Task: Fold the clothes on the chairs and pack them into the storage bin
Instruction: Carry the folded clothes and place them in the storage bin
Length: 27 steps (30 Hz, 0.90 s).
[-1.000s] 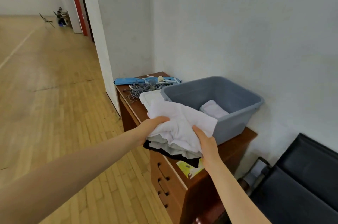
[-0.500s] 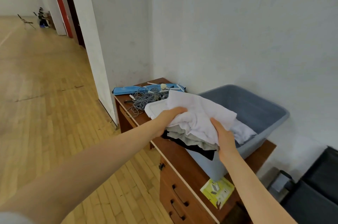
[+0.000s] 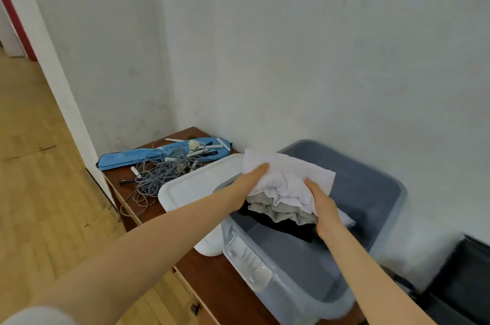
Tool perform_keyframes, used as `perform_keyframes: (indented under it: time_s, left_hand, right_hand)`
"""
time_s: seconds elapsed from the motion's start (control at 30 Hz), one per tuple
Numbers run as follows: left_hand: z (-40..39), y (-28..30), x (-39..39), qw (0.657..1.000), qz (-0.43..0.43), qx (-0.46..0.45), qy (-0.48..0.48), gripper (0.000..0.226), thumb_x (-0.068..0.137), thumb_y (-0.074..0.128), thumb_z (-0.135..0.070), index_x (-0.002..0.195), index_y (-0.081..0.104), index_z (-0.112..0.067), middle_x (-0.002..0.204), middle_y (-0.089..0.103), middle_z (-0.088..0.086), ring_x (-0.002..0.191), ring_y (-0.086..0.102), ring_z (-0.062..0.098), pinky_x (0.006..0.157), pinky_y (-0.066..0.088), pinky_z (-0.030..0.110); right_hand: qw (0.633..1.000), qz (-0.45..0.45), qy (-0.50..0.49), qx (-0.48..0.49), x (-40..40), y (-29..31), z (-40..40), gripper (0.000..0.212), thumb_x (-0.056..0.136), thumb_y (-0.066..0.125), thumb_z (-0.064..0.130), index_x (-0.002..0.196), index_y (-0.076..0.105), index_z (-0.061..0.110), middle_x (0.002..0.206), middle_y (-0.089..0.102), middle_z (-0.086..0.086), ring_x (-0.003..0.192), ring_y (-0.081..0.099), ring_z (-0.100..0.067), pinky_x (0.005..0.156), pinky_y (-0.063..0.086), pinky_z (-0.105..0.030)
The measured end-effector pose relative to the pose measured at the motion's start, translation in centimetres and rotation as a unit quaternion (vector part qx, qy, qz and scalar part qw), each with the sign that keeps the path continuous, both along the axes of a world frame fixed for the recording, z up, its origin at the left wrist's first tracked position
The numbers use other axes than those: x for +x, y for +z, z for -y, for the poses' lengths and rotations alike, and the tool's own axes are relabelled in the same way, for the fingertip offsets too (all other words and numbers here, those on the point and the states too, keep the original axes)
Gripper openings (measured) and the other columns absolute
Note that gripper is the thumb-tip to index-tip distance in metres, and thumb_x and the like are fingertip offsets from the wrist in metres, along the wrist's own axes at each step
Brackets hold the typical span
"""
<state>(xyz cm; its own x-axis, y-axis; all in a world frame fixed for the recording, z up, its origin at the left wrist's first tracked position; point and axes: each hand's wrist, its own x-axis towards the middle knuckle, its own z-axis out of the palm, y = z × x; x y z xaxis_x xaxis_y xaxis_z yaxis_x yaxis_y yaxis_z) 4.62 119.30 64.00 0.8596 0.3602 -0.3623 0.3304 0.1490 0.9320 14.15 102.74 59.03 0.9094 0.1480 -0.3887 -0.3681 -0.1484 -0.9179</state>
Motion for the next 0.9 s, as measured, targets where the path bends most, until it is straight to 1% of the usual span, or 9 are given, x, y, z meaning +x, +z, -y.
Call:
perform_keyframes:
  time_s: [0.07,0.13,0.23,0.37,0.5,0.63,0.7,0.8,0.9]
  left_hand:
    - [0.0,-0.7,2.2,1.000,-0.021,0.007,0.018,0.069,0.088,0.054,-0.058,0.139,0.041,-0.014,0.139,0.046,0.009,0.127,0.046,0.023,0.090,0.035,0.023]
    - [0.0,-1.6,4.6,0.998,-0.063,0.009,0.007,0.074,0.089,0.050,-0.060,0.143,0.037,-0.011,0.142,0.044,0.012,0.127,0.045,0.025,0.092,0.035,0.026]
    - [-0.3,-4.1,8.6,0.991,-0.116,0.058,-0.013,0.081,0.088,0.045,-0.065,0.147,0.029,-0.011,0.149,0.036,0.010,0.132,0.039,0.026,0.105,0.032,0.032]
    - [0.3,-8.3,12.7,0.980,-0.154,0.098,-0.082,0.063,0.098,0.040,-0.050,0.147,0.028,-0.012,0.149,0.035,0.006,0.136,0.035,0.023,0.105,0.029,0.028]
    - [-0.1,-13.7,16.5,0.962,-0.199,0.126,-0.141,0.063,0.091,0.052,-0.052,0.137,0.045,-0.009,0.137,0.051,0.011,0.123,0.050,0.025,0.097,0.040,0.029]
    - [0.1,-18.4,18.8,0.946,-0.236,0.111,-0.190,0.067,0.088,0.058,-0.052,0.135,0.048,-0.006,0.134,0.053,0.013,0.118,0.054,0.028,0.095,0.046,0.030]
    - [0.3,-20.3,19.5,0.935,-0.243,0.138,-0.219,0.065,0.089,0.056,-0.050,0.136,0.048,-0.005,0.135,0.053,0.014,0.120,0.053,0.029,0.096,0.045,0.029]
    - [0.2,-22.8,20.5,0.908,-0.240,0.227,-0.258,0.057,0.092,0.052,-0.045,0.136,0.050,-0.008,0.136,0.053,0.015,0.122,0.053,0.030,0.097,0.045,0.031]
    - [-0.5,-23.8,20.9,0.918,-0.210,0.233,-0.243,0.046,0.093,0.052,-0.032,0.133,0.051,-0.008,0.133,0.055,0.016,0.118,0.055,0.030,0.093,0.045,0.030]
  right_hand:
    - [1.000,0.001,-0.020,0.009,1.2,-1.1,0.0,0.051,0.082,0.062,0.058,0.113,0.056,0.019,0.101,0.063,-0.004,0.096,0.060,-0.026,0.095,0.047,-0.038]
    - [0.999,-0.009,-0.030,0.029,2.9,-1.8,-0.3,0.054,0.084,0.059,0.058,0.119,0.056,0.017,0.109,0.063,-0.003,0.098,0.059,-0.023,0.093,0.047,-0.035]
    - [0.995,-0.047,-0.075,0.033,4.7,-4.3,-0.7,0.068,0.086,0.057,0.057,0.137,0.049,0.013,0.130,0.058,-0.008,0.109,0.055,-0.025,0.094,0.042,-0.033]
    - [0.985,-0.117,-0.124,-0.023,6.2,-8.3,-1.0,0.103,0.066,0.066,0.071,0.143,0.040,0.008,0.142,0.047,-0.011,0.122,0.049,-0.030,0.104,0.039,-0.037]
    - [0.972,-0.165,-0.164,-0.035,8.0,-12.0,-0.5,0.085,0.081,0.073,0.041,0.146,0.032,0.002,0.145,0.044,-0.013,0.125,0.049,-0.029,0.097,0.040,-0.031]
    - [0.962,-0.208,-0.162,-0.074,8.8,-14.1,0.6,0.070,0.082,0.072,0.036,0.138,0.046,0.002,0.134,0.056,-0.014,0.114,0.058,-0.030,0.089,0.047,-0.030]
    - [0.957,-0.227,-0.156,-0.087,8.9,-15.4,1.0,0.062,0.084,0.071,0.031,0.134,0.051,0.001,0.129,0.060,-0.014,0.109,0.060,-0.029,0.083,0.050,-0.030]
    - [0.949,-0.247,-0.146,-0.127,7.9,-16.7,0.7,0.058,0.089,0.066,0.026,0.139,0.045,0.004,0.138,0.053,-0.011,0.120,0.054,-0.026,0.081,0.042,-0.024]
    - [0.940,-0.254,-0.180,-0.136,6.9,-18.6,1.1,0.055,0.087,0.068,0.023,0.133,0.050,-0.002,0.133,0.055,-0.013,0.119,0.055,-0.028,0.085,0.042,-0.025]
